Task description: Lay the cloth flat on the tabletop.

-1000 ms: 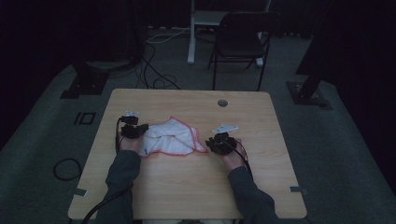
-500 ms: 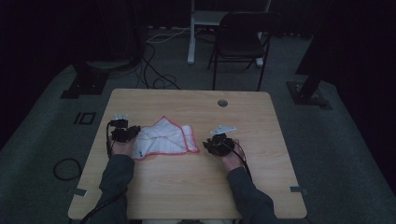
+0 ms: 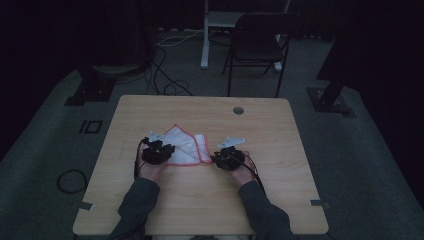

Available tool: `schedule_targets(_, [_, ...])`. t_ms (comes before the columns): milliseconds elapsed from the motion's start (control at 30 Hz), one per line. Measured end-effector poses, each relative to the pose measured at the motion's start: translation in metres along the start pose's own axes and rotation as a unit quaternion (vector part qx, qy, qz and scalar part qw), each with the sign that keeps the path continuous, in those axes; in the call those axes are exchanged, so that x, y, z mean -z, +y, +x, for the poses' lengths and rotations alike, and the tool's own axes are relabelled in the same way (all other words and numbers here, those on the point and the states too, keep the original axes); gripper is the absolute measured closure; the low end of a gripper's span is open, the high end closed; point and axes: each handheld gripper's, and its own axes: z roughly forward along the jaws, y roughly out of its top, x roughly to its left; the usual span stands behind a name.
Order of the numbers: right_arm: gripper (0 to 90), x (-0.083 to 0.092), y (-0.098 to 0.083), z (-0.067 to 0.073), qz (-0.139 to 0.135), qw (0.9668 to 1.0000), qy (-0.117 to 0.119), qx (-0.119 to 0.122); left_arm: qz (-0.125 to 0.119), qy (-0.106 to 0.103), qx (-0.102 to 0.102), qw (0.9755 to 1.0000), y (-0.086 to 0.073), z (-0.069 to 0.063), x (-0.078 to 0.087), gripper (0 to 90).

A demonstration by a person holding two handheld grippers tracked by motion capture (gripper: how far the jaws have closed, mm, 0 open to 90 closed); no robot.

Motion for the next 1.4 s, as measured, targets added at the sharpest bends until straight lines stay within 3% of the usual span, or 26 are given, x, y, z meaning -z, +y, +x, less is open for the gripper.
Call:
schedule_targets(167, [73.8,-0.006,-0.002,0.002,0.01,0.9999,0.004,-0.001,0.016,-0.025,-0.024,0.9993,-0.005,-0.025,-0.013,79.0])
schedule_targets(367, [73.1,-0.014,0.0,0.006,0.019,0.9997,0.014,0.008,0.034,-0.035,-0.039,0.998,-0.008,-0.043,-0.03,80.9])
schedule_targets(467, [84.2,-0.018,0.001,0.006,0.031,0.9994,0.006,0.016,0.043,-0.039,-0.044,0.9973,-0.008,-0.049,-0.036,81.8])
schedule_targets(567, [87.2,-0.016,0.003,0.006,0.03,0.9994,-0.003,0.017,0.047,-0.041,-0.048,0.9969,-0.01,-0.053,-0.039,82.4])
schedule_targets(667, [87.6,-0.012,0.005,0.003,0.022,0.9995,-0.013,0.016,0.048,-0.043,-0.044,0.9969,-0.011,-0.054,-0.038,82.4])
schedule_targets(1000, [88.0,0.0,0.013,-0.01,0.003,0.9994,-0.035,0.0,0.054,-0.062,-0.064,0.9945,-0.023,-0.059,-0.027,82.6])
schedule_targets(1400, [88.0,0.006,0.012,-0.024,0.0,0.9986,-0.049,-0.02,0.055,-0.08,-0.075,0.9924,-0.04,-0.063,-0.009,82.9])
